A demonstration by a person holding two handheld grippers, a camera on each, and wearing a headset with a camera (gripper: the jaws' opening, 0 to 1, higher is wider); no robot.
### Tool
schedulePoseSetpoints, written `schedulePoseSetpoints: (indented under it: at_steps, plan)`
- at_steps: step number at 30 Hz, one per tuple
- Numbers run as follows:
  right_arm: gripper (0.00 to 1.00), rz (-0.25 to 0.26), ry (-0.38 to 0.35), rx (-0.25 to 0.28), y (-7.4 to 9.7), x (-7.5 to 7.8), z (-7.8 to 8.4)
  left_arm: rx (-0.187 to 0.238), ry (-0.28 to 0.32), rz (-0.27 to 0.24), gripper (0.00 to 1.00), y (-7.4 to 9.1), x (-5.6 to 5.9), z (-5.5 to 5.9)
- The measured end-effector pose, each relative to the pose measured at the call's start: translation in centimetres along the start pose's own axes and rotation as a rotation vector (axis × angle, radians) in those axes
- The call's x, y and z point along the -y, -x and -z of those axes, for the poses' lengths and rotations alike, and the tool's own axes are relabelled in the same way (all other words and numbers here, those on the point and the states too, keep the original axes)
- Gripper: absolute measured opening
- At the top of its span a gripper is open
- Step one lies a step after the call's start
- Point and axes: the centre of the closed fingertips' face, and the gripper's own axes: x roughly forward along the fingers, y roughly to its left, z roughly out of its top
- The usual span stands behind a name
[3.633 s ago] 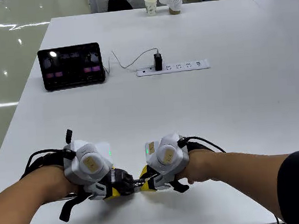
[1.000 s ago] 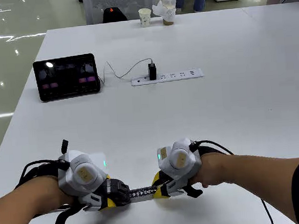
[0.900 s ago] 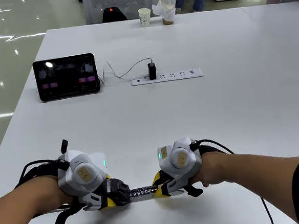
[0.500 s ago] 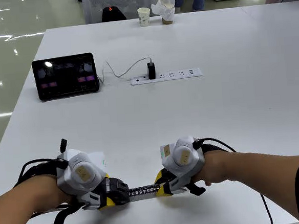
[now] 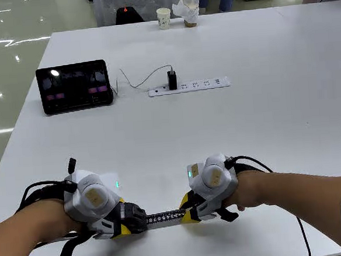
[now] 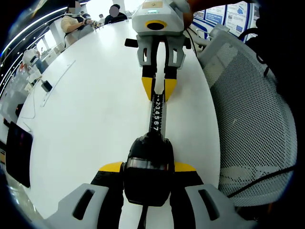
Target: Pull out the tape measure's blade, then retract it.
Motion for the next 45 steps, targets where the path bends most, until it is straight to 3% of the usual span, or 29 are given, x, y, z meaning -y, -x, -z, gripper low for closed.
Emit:
schedulePoseSetpoints:
  at_steps: [45]
  plan:
    - [0.1,0.027,-0.011,-0.036,2.7,0.4,3.3,0.015,0.0,-0.007,0.31,-0.1,0.0,-0.2]
